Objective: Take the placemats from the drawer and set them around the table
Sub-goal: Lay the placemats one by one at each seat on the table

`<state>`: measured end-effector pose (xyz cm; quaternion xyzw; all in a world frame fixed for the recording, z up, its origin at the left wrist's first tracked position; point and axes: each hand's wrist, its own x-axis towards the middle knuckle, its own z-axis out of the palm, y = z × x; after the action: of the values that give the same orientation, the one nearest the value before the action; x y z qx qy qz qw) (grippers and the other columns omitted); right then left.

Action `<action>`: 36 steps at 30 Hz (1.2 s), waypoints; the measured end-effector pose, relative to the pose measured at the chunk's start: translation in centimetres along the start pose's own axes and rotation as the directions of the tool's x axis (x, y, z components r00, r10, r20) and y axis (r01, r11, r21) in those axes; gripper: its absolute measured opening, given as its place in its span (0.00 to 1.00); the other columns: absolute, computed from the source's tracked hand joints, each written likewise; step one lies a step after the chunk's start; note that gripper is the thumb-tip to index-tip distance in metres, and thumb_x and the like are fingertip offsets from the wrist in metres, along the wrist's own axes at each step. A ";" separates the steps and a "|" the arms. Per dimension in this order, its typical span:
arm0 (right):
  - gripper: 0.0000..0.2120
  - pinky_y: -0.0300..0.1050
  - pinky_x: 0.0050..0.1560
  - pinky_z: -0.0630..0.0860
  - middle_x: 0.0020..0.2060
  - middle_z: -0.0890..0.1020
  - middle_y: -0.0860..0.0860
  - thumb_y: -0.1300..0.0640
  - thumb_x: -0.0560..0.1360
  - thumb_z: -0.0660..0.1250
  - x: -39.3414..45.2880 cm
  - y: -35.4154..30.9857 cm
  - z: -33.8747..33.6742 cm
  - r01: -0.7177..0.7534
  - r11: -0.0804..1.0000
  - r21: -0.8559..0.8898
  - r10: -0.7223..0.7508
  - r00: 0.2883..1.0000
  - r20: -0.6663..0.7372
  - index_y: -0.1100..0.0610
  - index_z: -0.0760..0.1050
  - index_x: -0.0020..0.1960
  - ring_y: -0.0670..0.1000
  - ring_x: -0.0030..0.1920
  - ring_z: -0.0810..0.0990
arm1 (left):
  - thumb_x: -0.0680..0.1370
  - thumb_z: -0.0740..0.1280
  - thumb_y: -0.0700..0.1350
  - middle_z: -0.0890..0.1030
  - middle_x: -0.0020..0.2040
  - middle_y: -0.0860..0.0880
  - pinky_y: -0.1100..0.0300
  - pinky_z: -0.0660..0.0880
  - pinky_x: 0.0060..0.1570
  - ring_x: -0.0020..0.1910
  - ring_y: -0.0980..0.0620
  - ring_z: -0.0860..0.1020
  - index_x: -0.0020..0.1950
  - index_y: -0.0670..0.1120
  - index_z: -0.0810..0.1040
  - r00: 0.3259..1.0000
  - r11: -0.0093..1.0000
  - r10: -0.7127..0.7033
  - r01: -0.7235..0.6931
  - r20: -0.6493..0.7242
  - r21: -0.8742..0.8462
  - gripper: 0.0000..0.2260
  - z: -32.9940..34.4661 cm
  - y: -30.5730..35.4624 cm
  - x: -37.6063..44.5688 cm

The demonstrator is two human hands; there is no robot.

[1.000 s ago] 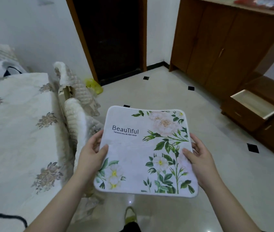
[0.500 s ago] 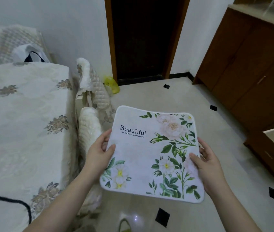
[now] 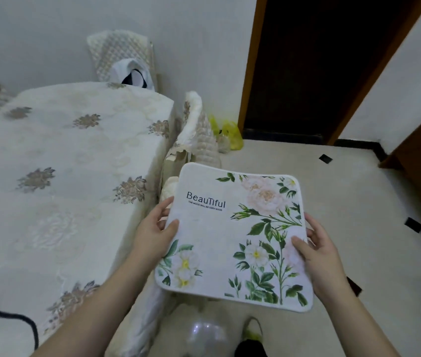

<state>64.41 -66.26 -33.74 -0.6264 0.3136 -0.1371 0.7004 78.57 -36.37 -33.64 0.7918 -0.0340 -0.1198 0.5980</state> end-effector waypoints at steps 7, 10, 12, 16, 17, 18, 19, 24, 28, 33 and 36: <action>0.25 0.58 0.53 0.80 0.53 0.82 0.52 0.70 0.77 0.64 9.8 -3.2 2.9 -0.011 0.999 -0.050 0.025 0.956 0.291 0.47 0.71 0.69 0.56 0.54 0.83 | 0.79 0.65 0.33 0.84 0.53 0.53 0.55 0.81 0.51 0.49 0.54 0.84 0.71 0.48 0.72 0.956 0.994 -0.096 0.076 -0.276 -0.083 0.22 1.3 1.8 0.2; 0.26 0.58 0.53 0.80 0.53 0.81 0.53 0.70 0.77 0.64 12.5 -4.4 5.0 -0.012 0.998 -0.064 0.037 0.915 0.402 0.48 0.71 0.69 0.57 0.54 0.82 | 0.78 0.66 0.38 0.83 0.54 0.54 0.43 0.81 0.52 0.50 0.49 0.84 0.70 0.55 0.74 0.918 0.991 -0.125 0.098 -0.377 -0.090 0.22 0.7 2.2 -0.3; 0.26 0.59 0.54 0.79 0.54 0.81 0.53 0.69 0.77 0.64 13.7 -5.0 7.0 -0.010 0.996 -0.084 0.049 0.879 0.475 0.47 0.70 0.70 0.57 0.55 0.82 | 0.79 0.65 0.39 0.82 0.54 0.55 0.43 0.81 0.50 0.50 0.48 0.84 0.68 0.58 0.75 0.886 0.988 -0.146 0.105 -0.440 -0.116 0.21 0.2 2.2 -1.0; 0.26 0.56 0.54 0.80 0.53 0.83 0.49 0.70 0.77 0.64 14.7 -5.5 12.4 -0.004 0.994 -0.105 0.068 0.789 0.610 0.48 0.71 0.69 0.55 0.55 0.83 | 0.79 0.65 0.40 0.81 0.55 0.55 0.54 0.82 0.42 0.48 0.52 0.84 0.65 0.61 0.75 0.792 0.981 -0.191 0.129 -0.579 -0.147 0.20 -1.9 1.5 -2.8; 0.26 0.57 0.54 0.80 0.54 0.83 0.49 0.70 0.77 0.64 14.8 -5.5 13.9 -0.005 0.994 -0.111 0.076 0.760 0.646 0.48 0.71 0.69 0.55 0.55 0.83 | 0.79 0.65 0.39 0.81 0.56 0.54 0.59 0.81 0.39 0.47 0.54 0.84 0.66 0.61 0.74 0.762 0.980 -0.195 0.133 -0.617 -0.146 0.20 -2.6 1.1 -3.3; 0.26 0.58 0.54 0.80 0.55 0.83 0.49 0.70 0.77 0.64 14.8 -5.5 15.5 -0.003 0.993 -0.118 0.083 0.726 0.682 0.48 0.71 0.69 0.55 0.55 0.83 | 0.79 0.66 0.38 0.81 0.55 0.53 0.63 0.79 0.38 0.46 0.55 0.84 0.66 0.60 0.74 0.731 0.979 -0.202 0.134 -0.652 -0.153 0.20 -3.3 0.7 -3.9; 0.26 0.58 0.54 0.80 0.55 0.83 0.49 0.70 0.77 0.64 14.6 -5.4 17.0 0.005 0.992 -0.128 0.089 0.695 0.714 0.48 0.71 0.69 0.55 0.55 0.83 | 0.79 0.66 0.38 0.81 0.55 0.53 0.64 0.79 0.38 0.46 0.56 0.84 0.66 0.58 0.74 0.700 0.977 -0.212 0.133 -0.682 -0.166 0.21 -3.9 0.3 -4.5; 0.25 0.58 0.53 0.80 0.54 0.83 0.50 0.70 0.78 0.64 13.4 -4.2 24.7 0.047 0.980 -0.191 0.134 0.552 0.823 0.45 0.72 0.66 0.54 0.55 0.83 | 0.79 0.66 0.37 0.81 0.54 0.52 0.62 0.80 0.40 0.46 0.54 0.84 0.67 0.57 0.75 0.551 0.960 -0.279 0.131 -0.786 -0.248 0.20 -7.3 -2.8 -7.0; 0.26 0.60 0.51 0.81 0.56 0.83 0.51 0.69 0.77 0.65 12.2 -3.0 29.8 0.083 0.961 -0.263 0.193 0.479 0.856 0.45 0.71 0.69 0.55 0.54 0.83 | 0.78 0.68 0.40 0.81 0.56 0.51 0.51 0.81 0.49 0.49 0.51 0.84 0.68 0.57 0.74 0.460 0.945 -0.327 0.154 -0.826 -0.289 0.21 -9.9 -5.5 -8.4; 0.26 0.58 0.50 0.81 0.56 0.82 0.52 0.68 0.78 0.65 10.8 -2.4 34.8 0.180 0.934 -0.309 0.219 0.395 0.892 0.47 0.69 0.70 0.55 0.53 0.83 | 0.78 0.68 0.39 0.81 0.56 0.51 0.54 0.81 0.46 0.49 0.51 0.83 0.68 0.57 0.74 0.393 0.927 -0.372 0.110 -0.841 -0.358 0.21 -12.0 -7.7 -9.7; 0.26 0.61 0.51 0.81 0.55 0.82 0.51 0.68 0.77 0.65 9.9 -1.5 37.5 0.216 0.914 -0.344 0.253 0.361 0.898 0.46 0.69 0.70 0.56 0.53 0.83 | 0.78 0.68 0.39 0.81 0.55 0.51 0.53 0.81 0.47 0.49 0.50 0.83 0.68 0.57 0.74 0.341 0.913 -0.407 0.124 -0.847 -0.388 0.21 -13.3 -9.1 -10.4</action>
<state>95.21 -42.61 -34.20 -0.7192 -0.1099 0.3176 0.6081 70.70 -19.28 -37.34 0.6350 0.4467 0.2361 0.5844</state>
